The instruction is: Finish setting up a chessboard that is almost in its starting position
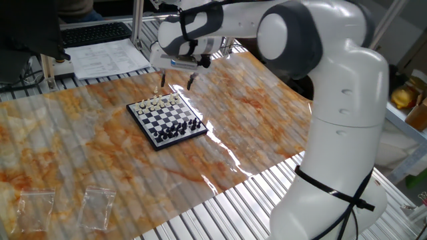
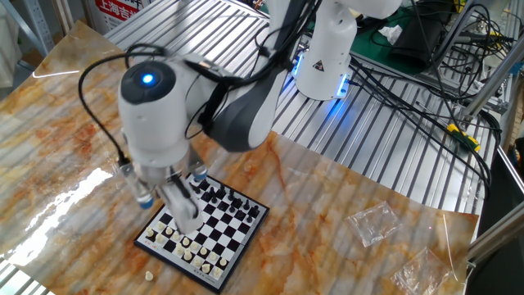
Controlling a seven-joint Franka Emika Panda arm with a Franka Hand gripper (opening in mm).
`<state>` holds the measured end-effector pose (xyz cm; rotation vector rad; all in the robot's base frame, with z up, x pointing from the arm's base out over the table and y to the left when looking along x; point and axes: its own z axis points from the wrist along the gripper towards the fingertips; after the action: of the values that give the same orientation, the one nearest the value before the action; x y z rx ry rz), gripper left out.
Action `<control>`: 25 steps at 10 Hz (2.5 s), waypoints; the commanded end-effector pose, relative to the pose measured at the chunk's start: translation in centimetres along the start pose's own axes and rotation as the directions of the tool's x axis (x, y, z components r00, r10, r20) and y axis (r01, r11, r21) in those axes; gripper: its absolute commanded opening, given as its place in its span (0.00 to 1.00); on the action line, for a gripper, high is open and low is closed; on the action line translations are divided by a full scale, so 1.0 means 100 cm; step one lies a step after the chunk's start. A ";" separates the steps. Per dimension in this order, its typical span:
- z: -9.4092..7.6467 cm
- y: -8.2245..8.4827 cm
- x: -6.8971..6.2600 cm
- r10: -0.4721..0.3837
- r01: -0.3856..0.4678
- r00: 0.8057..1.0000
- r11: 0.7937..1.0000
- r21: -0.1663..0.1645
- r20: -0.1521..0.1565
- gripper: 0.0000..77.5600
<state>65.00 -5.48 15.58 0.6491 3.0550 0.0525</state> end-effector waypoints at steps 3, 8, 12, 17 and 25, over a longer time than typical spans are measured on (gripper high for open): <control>0.004 0.012 -0.025 0.001 -0.001 1.000 1.000 0.000 0.003 1.00; 0.014 0.021 -0.046 0.007 -0.007 1.000 1.000 -0.005 0.004 1.00; 0.018 0.024 -0.056 0.023 -0.023 1.000 1.000 -0.006 0.005 1.00; 0.018 0.024 -0.054 0.006 -0.006 1.000 1.000 -0.006 0.002 1.00; 0.018 0.024 -0.054 0.022 -0.022 1.000 0.999 -0.036 -0.013 1.00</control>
<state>70.88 -5.39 13.72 0.6656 3.0610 0.1019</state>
